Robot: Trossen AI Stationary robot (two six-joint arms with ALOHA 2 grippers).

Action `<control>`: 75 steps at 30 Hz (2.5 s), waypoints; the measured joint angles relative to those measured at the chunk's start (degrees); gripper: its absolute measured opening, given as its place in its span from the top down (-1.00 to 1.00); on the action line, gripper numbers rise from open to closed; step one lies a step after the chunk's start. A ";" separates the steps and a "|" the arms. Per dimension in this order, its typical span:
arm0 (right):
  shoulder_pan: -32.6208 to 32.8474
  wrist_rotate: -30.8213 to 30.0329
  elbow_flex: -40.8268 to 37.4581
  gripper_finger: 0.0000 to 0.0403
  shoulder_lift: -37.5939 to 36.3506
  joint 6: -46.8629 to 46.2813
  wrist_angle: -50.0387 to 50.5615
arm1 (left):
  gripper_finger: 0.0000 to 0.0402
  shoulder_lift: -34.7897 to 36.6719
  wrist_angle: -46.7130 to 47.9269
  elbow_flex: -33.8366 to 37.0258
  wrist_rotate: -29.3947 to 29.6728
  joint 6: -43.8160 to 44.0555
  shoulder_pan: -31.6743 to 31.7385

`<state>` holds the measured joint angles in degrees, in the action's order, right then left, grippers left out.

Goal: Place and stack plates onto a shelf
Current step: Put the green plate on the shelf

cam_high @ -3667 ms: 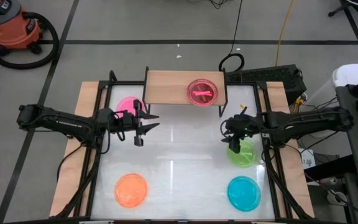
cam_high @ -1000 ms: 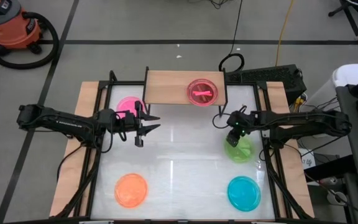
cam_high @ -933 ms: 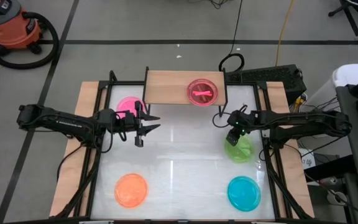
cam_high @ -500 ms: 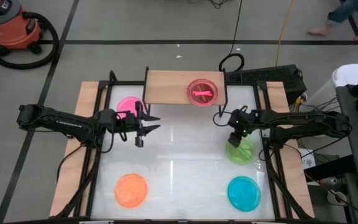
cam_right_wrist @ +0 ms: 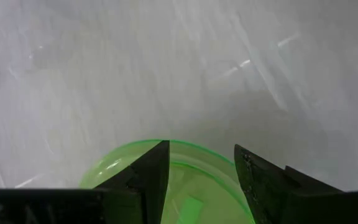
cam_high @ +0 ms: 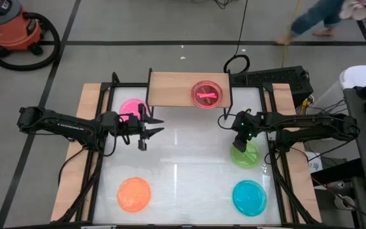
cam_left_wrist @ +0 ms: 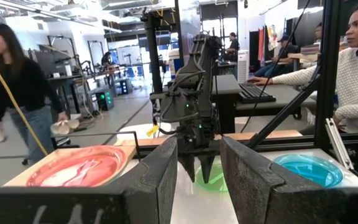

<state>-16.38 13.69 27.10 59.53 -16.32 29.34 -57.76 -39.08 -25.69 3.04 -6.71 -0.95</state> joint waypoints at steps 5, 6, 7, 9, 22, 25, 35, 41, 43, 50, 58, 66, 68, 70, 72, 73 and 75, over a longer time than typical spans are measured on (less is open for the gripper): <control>0.00 0.04 0.00 0.18 0.00 -0.87 -1.18 | 0.36 0.01 0.02 0.00 -0.01 0.04 0.00; 0.13 0.07 -0.01 0.18 0.00 -0.90 -1.91 | 0.36 0.01 0.02 0.00 -0.02 0.02 0.00; 0.41 0.03 0.00 0.18 0.00 -0.94 -2.70 | 0.36 0.01 0.00 0.00 -0.02 0.02 0.00; 1.19 0.22 -0.01 0.18 0.00 -1.35 -4.81 | 0.36 0.02 0.02 0.00 -0.02 0.04 0.00; 13.39 -3.57 3.66 0.23 0.00 -5.87 -10.49 | 0.36 0.00 0.02 0.00 -0.02 0.08 0.00; 17.02 -6.05 6.22 0.28 0.00 -6.18 -10.38 | 0.36 0.00 0.33 0.00 -0.01 0.45 0.00; 29.56 -12.53 11.95 0.35 0.00 -10.35 -3.40 | 0.36 0.00 0.52 0.00 -0.02 0.77 0.00; 38.65 -17.42 11.95 0.35 0.65 -19.08 2.75 | 0.36 0.00 0.76 0.00 -0.01 0.86 0.00; 41.18 -18.14 11.95 0.35 1.31 -22.51 3.95 | 0.36 0.00 0.76 0.00 -0.01 0.85 0.00; 47.12 -18.40 11.95 0.35 4.67 -31.26 8.53 | 0.36 0.00 0.74 0.00 0.00 0.88 -0.02; 51.08 -16.52 11.95 0.35 8.27 -37.44 15.67 | 0.36 0.00 0.80 0.00 0.01 1.23 -0.01; 53.44 -16.52 11.95 0.35 9.97 -37.08 14.78 | 0.36 0.00 0.82 0.00 0.00 1.35 0.00; 53.91 -16.50 11.95 0.35 10.65 -37.03 14.19 | 0.36 0.00 1.03 0.00 0.01 1.35 0.00; 54.36 -16.55 11.95 0.35 11.40 -36.67 13.21 | 0.36 0.00 1.32 0.00 0.01 1.35 0.00; 54.64 -16.56 11.95 0.35 12.21 -36.37 12.27 | 0.36 0.02 1.41 0.00 0.01 1.35 0.00; 54.70 -16.57 11.95 0.35 12.76 -36.36 12.07 | 0.36 0.00 1.41 0.00 0.01 1.36 0.00; 54.75 -16.59 11.95 0.35 13.97 -36.34 12.49 | 0.36 0.00 1.46 0.00 0.01 1.35 0.00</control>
<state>38.37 -2.90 39.05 73.50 -52.66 41.83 -57.76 -37.63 -25.69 3.05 -5.37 -0.95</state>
